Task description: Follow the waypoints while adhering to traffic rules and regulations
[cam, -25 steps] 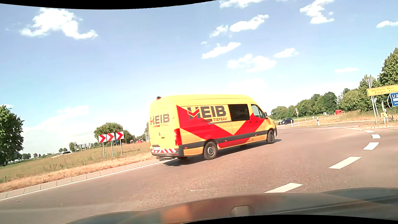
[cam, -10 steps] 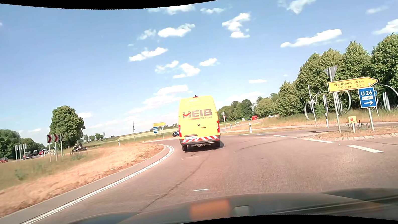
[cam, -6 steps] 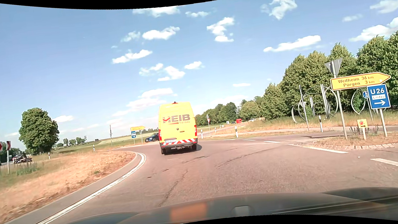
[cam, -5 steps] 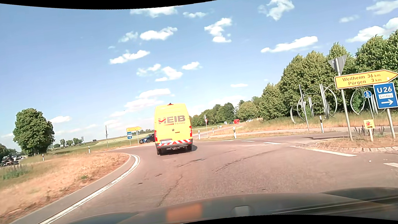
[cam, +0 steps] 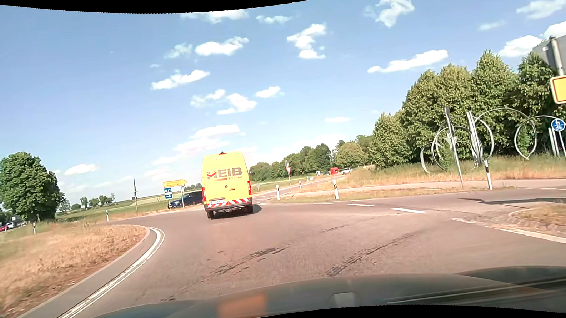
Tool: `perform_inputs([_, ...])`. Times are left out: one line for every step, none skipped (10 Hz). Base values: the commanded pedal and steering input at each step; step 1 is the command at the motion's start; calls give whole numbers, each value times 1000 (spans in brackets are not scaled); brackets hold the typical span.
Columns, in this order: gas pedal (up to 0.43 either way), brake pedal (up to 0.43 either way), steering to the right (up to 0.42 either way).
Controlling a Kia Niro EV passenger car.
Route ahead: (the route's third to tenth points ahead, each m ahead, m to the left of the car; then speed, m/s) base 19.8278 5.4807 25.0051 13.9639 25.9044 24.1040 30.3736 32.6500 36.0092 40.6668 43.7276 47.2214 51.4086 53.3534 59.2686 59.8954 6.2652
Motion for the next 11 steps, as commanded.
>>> perform_inputs([169, 6, -83])
perform_inputs([118, 6, -101])
perform_inputs([118, 6, -116])
perform_inputs([118, 6, -123])
perform_inputs([118, 6, -129])
perform_inputs([118, 6, -147])
perform_inputs([118, 6, -163])
perform_inputs([118, 6, -179])
perform_inputs([138, 6, -186])
perform_inputs([138, 6, -191])
perform_inputs([138, 6, -192])
